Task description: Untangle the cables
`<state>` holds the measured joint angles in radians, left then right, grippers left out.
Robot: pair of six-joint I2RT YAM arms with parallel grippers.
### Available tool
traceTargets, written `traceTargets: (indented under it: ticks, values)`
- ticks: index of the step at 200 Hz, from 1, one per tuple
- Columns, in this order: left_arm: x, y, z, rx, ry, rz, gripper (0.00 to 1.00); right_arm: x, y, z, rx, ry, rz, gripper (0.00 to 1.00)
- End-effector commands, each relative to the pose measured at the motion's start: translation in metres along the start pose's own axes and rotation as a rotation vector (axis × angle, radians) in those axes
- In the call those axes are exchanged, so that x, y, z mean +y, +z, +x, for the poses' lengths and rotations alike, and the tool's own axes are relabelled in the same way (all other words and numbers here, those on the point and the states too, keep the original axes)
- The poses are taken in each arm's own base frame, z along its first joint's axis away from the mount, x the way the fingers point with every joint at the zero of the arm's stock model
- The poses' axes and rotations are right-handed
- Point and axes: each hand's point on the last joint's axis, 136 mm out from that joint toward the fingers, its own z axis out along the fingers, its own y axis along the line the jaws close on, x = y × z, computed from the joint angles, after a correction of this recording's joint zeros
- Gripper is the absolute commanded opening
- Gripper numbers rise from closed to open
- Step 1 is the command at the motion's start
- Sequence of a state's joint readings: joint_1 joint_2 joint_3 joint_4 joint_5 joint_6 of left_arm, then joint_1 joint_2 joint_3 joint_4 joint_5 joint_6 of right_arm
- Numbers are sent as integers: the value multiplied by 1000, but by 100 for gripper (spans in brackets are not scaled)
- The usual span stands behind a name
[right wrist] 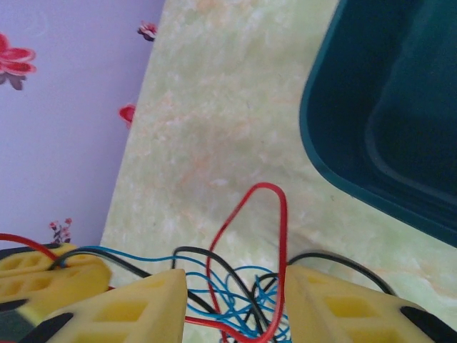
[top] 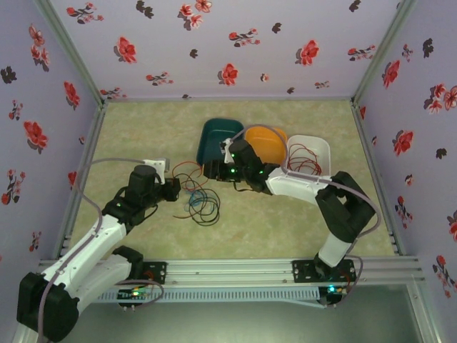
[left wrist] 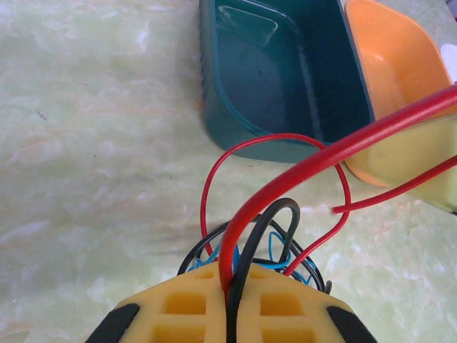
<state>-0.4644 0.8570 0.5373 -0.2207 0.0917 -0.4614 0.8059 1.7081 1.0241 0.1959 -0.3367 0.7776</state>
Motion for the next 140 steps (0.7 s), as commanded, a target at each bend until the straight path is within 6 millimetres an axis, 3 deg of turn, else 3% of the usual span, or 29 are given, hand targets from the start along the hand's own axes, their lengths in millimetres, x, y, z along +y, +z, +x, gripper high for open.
traceTargets:
  ticks: [1, 58, 97, 140]
  values:
    - [-5, -2, -5, -23, -7, 28, 5, -12, 9, 10, 32, 8, 50, 41]
    - [-5, -1, -6, -26, -8, 29, 5, -9, 26, 19, 79, 57, 4, 39]
    - [-4, 0, -4, -15, -7, 24, 5, 0, 31, 15, 72, 66, -35, 30]
    - [3, 1, 8, 23, -18, 0, 6, 11, 17, 2, 34, 8, -19, 6]
